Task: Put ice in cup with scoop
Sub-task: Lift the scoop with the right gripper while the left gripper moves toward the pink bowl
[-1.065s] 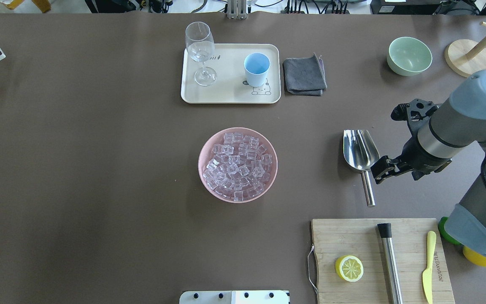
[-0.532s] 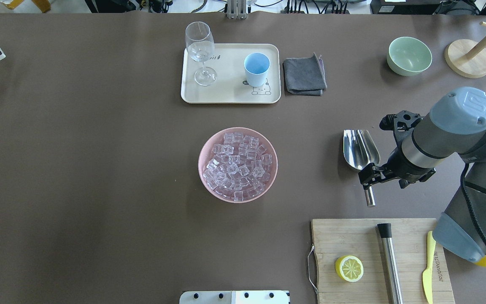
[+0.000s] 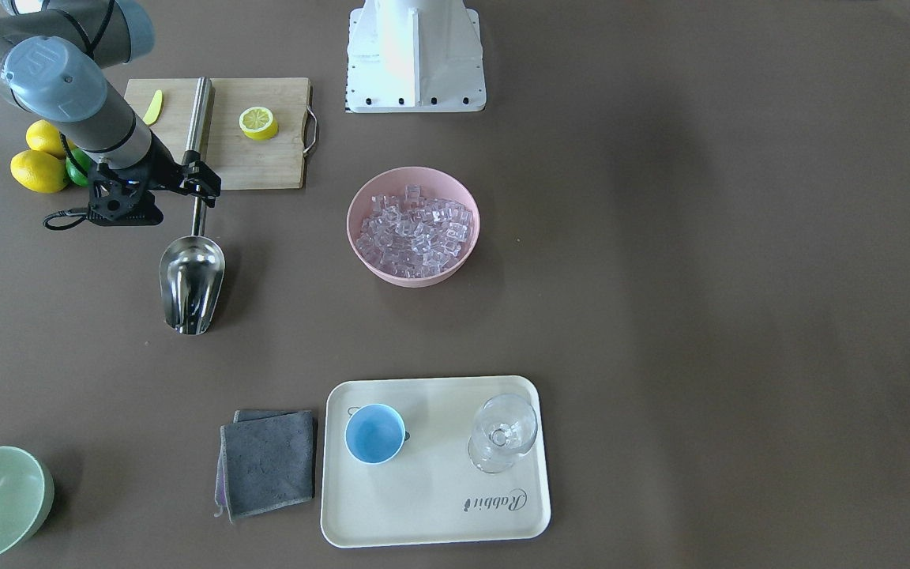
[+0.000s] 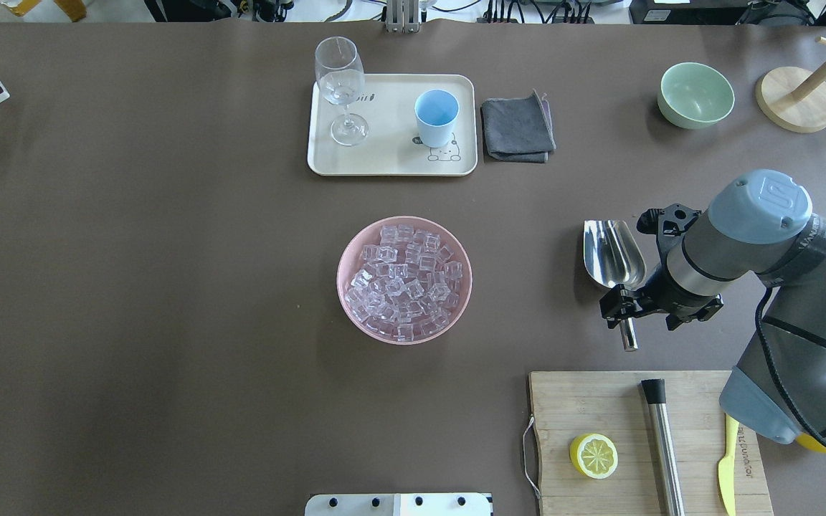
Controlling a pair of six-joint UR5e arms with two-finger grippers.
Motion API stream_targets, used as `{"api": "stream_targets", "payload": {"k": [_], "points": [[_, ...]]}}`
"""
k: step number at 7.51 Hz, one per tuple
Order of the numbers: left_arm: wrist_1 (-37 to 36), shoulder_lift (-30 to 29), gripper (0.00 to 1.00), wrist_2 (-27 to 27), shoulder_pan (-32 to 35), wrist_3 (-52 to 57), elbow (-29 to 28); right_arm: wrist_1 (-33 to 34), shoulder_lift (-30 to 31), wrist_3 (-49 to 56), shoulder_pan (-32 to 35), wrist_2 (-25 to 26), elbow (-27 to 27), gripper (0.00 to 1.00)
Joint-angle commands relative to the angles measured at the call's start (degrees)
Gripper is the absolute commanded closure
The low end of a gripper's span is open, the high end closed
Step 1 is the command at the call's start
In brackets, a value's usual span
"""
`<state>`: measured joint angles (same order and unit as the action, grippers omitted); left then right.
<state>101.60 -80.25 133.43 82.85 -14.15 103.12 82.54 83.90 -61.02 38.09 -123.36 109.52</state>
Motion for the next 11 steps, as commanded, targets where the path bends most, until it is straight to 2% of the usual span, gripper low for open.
{"api": "stream_targets", "payload": {"k": [1,2,5,6,7,9,11], "points": [[0.0,-0.17,0.02,1.47,-0.32,-0.17,0.58,-1.16,-0.4,-2.08,-1.08,-0.04,-1.59,0.09],[0.09,-0.61,0.02,1.48,-0.67,-0.17,0.93,-1.16,-0.49,-2.17,-1.26,-0.04,-1.5,0.13],[0.35,-1.75,0.02,1.22,-6.53,-0.35,6.71,-1.16,-0.93,-2.08,-1.61,-0.04,-1.67,0.37],[0.53,-2.8,0.02,0.96,-9.17,-0.43,8.39,-1.16,-0.93,-2.08,-1.62,-0.04,-1.68,0.37],[4.62,-3.51,0.02,1.04,-11.55,-0.52,8.58,-1.16,-0.93,-2.0,-1.62,-0.04,-1.68,0.37],[17.43,-3.6,0.02,1.13,-17.08,-0.52,8.23,-1.16,-1.02,-1.99,-1.7,0.05,-1.68,0.37],[32.09,-3.69,0.02,0.61,-23.31,-0.44,4.82,-1.16,-1.63,-2.08,-1.7,0.14,-2.29,0.37]]}}
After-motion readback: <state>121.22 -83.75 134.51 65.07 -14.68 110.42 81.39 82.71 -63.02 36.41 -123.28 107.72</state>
